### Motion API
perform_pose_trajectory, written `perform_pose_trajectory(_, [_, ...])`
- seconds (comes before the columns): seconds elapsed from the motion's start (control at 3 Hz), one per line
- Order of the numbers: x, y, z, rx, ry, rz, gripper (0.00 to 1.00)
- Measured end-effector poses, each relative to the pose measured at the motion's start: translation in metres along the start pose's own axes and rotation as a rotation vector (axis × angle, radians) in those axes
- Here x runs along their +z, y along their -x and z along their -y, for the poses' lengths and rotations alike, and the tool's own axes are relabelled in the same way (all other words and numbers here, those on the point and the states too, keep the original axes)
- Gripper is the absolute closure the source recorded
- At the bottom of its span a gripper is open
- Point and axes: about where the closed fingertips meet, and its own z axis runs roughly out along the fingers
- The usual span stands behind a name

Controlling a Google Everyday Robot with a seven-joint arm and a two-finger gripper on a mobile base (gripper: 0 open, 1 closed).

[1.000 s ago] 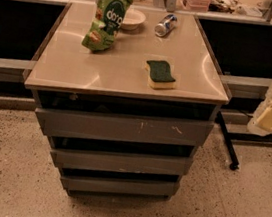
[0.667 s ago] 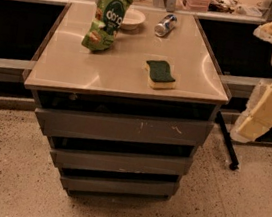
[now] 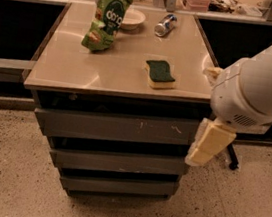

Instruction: Open top drawer

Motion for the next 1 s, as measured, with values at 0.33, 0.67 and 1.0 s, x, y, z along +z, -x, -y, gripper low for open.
perform_pose_trajectory(0.33, [0.052, -0.001, -0.019, -0.026, 0.041, -0.006, 0.0])
perform_pose_trajectory(0.67, [0.098, -0.006, -0.032, -0.04, 0.073, -0.026, 0.0])
perform_pose_trajectory(1.0, [0.139, -0.012, -0.037, -0.04, 0.09, -0.047, 0.0])
